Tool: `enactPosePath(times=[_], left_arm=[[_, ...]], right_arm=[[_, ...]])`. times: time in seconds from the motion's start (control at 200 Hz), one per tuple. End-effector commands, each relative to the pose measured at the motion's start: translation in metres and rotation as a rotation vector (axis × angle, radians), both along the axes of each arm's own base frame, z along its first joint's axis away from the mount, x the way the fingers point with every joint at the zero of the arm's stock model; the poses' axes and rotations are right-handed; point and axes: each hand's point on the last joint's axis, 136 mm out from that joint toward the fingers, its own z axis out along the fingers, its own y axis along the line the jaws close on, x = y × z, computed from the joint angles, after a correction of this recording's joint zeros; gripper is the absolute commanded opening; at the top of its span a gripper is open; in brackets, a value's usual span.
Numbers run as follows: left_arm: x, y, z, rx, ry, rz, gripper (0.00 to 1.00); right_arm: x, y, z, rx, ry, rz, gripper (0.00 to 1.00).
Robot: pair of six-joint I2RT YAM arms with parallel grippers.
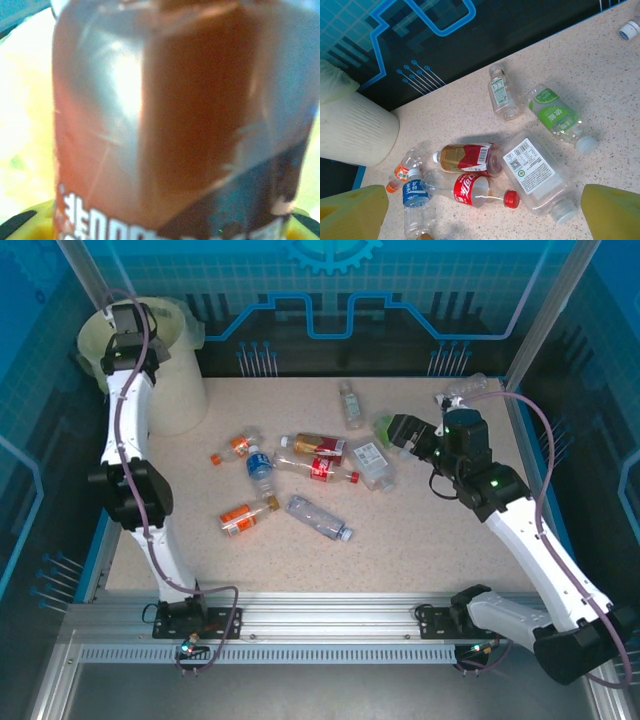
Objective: Put the plastic bottles in the bin
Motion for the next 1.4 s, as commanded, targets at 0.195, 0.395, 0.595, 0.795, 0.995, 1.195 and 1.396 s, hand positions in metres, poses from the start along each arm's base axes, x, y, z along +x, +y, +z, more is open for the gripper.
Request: enactPosePath(times=[0.195,0.395,0.595,0.795,0.995,1.195,1.396], left_arm=[[-0.019,-0.025,0.069,-0.047,-0.148,-0.146,0.47],[0.003,-0.003,0.099,0.082,-0.262,-0.128,0.48],[0.039,0.021,0.084,0.120,-0.284,-0.101,0.48],[0.064,0.010,0.053,0.010,-0.274,-0.186,0.48],[0.065,-0.006,0.015,-0.109,-0.179,-0.236,0.47],[0.046,-0.034,0.007,-0.152,-0.095,-0.246,0.46],[0.027,-0.068,0.014,-0.244,-0.091,-0.278,0.45]], right_arm=[[-0.001,-0.013,0.003,0.023,-0.009,-0.061,1.00],[0.002,-0.009,-0.002,0.035,0.007,-0.053,1.00],[0.003,-0.014,-0.012,0.016,0.021,-0.080,1.00],[0.003,-0.014,-0.011,0.005,0.032,-0.075,1.00],[0.002,-0.013,-0.013,0.000,0.039,-0.062,1.00],[0.002,-0.010,-0.015,-0.015,0.052,-0.040,1.00],[0.005,-0.007,-0.019,-0.022,0.068,-0.028,1.00]])
